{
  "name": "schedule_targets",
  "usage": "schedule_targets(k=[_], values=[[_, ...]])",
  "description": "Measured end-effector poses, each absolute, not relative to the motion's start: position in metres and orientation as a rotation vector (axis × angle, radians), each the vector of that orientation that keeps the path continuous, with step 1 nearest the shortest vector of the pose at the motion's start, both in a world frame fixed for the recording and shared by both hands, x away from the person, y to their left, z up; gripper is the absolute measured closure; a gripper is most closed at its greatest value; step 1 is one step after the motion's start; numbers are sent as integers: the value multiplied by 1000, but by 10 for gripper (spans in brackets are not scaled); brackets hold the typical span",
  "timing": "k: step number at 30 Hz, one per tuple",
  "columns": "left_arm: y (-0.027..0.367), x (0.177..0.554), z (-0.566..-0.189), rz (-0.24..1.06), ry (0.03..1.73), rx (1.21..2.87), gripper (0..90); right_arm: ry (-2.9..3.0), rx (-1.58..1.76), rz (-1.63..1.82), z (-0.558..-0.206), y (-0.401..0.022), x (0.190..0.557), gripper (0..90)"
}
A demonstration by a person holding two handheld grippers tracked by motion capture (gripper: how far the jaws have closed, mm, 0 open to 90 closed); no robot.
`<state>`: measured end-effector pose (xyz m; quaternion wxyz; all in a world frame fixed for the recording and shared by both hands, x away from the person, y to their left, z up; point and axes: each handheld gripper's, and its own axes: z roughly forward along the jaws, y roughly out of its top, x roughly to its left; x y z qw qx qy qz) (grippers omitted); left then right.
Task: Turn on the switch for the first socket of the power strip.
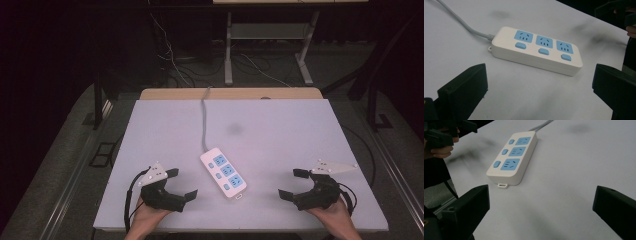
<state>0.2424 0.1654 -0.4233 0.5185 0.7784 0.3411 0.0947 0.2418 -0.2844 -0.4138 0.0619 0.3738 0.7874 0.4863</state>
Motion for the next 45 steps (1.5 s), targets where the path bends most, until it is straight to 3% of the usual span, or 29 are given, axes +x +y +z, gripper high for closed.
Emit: schedule_targets(k=[45], values=[[167,251,-405,162,847,1947,0,2401,1117,1448,-413,-282,240,5]])
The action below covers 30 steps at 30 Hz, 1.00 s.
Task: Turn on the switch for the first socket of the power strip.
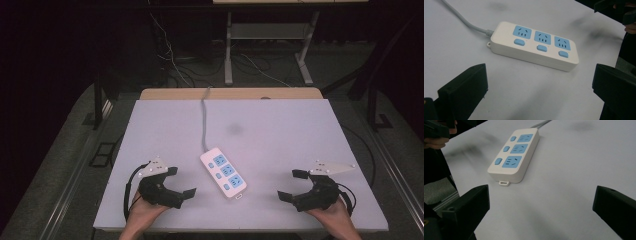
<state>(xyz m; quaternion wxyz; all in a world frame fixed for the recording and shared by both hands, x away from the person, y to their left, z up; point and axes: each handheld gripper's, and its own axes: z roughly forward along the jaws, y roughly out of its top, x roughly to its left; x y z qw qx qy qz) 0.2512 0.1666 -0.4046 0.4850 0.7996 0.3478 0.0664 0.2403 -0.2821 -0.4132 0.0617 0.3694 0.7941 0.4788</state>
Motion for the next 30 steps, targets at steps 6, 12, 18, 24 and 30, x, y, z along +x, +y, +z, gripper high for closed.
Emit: schedule_targets(k=[6,12,18,24,30], values=[[166,258,-400,159,848,1951,0,2404,1118,1442,-413,-282,240,5],[163,265,-396,150,841,1967,0,2404,1118,1438,-414,-282,240,5],[160,271,-390,141,831,1983,0,2404,1117,1436,-414,-282,240,5],[155,278,-389,118,821,2000,0,2403,1122,1434,-414,-283,241,5],[149,286,-384,112,812,2023,0,2400,1125,1435,-414,-284,241,5]])
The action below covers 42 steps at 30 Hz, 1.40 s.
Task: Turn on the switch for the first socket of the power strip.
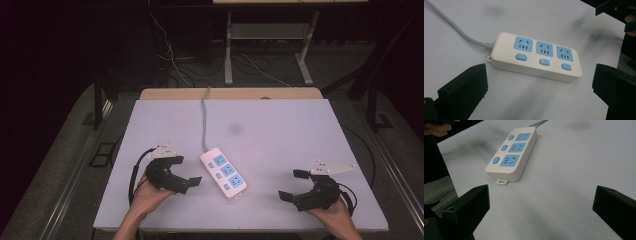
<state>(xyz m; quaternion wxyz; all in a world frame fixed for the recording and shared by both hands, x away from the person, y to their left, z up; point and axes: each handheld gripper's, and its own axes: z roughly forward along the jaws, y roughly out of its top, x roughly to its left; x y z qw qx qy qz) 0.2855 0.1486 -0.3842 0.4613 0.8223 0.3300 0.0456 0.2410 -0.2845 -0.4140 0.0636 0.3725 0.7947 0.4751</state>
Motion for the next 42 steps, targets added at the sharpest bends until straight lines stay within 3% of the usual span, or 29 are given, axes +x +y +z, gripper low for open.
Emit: schedule_targets(k=[38,42], values=[[102,329,-366,57,720,2227,0,2404,1133,1423,-415,-286,242,5],[99,333,-365,63,706,2264,32,2402,1136,1423,-415,-287,242,5]])
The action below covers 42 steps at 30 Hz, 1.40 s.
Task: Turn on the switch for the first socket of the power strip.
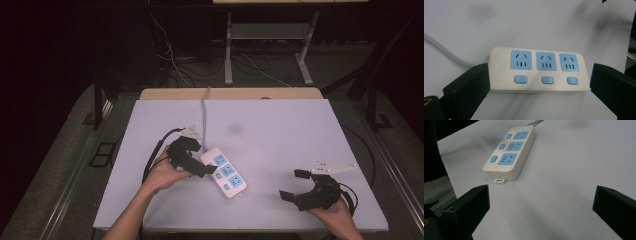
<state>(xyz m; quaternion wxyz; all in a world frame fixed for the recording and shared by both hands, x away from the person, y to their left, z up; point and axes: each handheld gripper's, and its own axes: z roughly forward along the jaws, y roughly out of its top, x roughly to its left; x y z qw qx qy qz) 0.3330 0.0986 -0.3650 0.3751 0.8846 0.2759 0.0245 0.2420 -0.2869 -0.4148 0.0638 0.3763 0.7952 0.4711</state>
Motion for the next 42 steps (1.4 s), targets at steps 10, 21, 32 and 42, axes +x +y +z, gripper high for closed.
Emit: schedule_targets(k=[10,21,32,42], values=[[94,344,-361,71,682,2318,170,2407,1134,1418,-415,-287,242,5],[88,352,-364,89,668,2361,481,2412,1131,1413,-415,-287,242,5],[83,358,-374,53,674,2413,809,2415,1130,1406,-416,-287,243,5],[82,363,-381,24,678,2444,889,2417,1127,1405,-416,-287,243,5]])
